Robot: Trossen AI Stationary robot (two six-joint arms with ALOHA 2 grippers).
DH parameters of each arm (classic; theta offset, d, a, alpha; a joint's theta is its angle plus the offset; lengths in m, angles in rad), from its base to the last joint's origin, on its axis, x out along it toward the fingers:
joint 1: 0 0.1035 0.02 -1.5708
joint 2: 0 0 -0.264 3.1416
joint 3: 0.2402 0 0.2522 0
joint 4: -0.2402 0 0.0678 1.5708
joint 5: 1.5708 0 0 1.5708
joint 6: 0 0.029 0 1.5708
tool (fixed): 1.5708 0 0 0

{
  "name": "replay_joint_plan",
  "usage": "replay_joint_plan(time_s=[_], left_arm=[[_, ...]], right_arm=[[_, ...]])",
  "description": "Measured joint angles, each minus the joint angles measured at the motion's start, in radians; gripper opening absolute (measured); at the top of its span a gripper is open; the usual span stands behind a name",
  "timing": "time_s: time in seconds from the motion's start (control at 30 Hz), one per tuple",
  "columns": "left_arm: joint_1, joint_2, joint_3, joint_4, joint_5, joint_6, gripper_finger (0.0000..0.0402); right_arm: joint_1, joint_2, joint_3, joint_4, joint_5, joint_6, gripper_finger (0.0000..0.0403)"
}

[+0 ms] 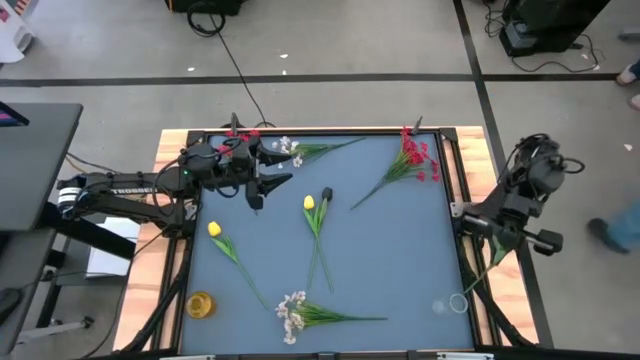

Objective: Sort flowers into vase by color
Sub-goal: Put the right black flower into the transparent vase

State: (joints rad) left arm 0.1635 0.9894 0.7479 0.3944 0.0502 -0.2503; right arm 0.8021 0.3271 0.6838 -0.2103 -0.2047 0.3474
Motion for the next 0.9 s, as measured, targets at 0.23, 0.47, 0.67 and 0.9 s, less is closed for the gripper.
replay_joint_plan(time_s=[0.23,0.47,0.67,0.9], left_arm=[[0.0,0.0,0.0,0.0,0.0,0.0,0.0277],[0.0,0.0,0.0,0.0,0.0,0.001,0.0277],[0.0,0.0,-0.001,0.0,0.0,0.0,0.0277],[0.0,0.0,-0.001,0.0,0.0,0.0,0.0277]], right_arm=[[0.035,0.001,-0.068,0.06,-0.004,-0.016,0.0013],[0.057,0.002,-0.118,0.06,0.053,-0.002,0.0013],[0.06,0.002,-0.177,0.054,0.109,0.117,0.0039],[0.06,0.002,-0.211,0.058,0.11,0.174,0.0061]])
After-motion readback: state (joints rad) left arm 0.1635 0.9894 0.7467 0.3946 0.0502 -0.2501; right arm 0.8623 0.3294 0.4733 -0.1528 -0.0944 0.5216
